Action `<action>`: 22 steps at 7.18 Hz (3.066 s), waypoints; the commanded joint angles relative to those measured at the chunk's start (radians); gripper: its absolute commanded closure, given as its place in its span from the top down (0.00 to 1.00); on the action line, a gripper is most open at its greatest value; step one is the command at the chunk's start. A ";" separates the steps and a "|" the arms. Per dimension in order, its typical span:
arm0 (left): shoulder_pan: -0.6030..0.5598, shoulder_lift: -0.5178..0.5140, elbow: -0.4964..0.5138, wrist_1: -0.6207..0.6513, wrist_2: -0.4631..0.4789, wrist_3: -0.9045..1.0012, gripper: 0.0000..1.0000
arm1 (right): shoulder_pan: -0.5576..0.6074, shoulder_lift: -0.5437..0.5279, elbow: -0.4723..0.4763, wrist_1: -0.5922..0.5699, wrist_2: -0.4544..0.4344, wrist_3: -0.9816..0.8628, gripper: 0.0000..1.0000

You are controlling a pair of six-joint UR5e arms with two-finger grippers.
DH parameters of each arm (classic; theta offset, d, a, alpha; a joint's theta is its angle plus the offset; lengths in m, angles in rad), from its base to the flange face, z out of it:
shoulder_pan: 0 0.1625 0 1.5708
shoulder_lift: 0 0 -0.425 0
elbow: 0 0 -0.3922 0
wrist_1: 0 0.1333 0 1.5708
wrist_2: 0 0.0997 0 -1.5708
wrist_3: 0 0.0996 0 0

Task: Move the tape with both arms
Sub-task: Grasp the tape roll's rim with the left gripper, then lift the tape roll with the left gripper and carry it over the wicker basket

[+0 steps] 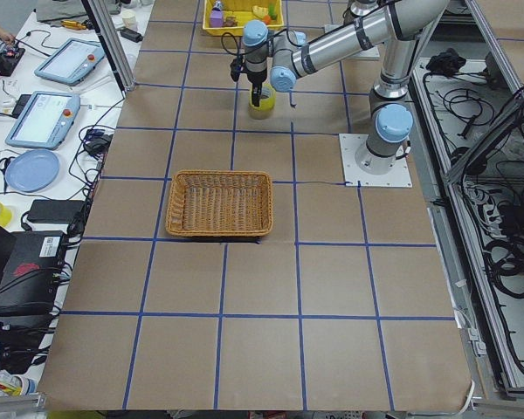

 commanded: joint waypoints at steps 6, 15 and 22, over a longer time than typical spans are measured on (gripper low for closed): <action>-0.045 -0.163 -0.002 0.110 0.000 -0.054 0.19 | 0.005 -0.019 -0.008 0.058 0.070 -0.099 1.00; 0.302 -0.034 0.297 -0.355 0.263 0.363 0.00 | 0.005 -0.019 0.002 0.050 0.070 -0.087 1.00; 0.748 -0.106 0.290 -0.140 0.250 0.983 0.00 | 0.009 -0.021 0.004 0.047 0.071 -0.086 1.00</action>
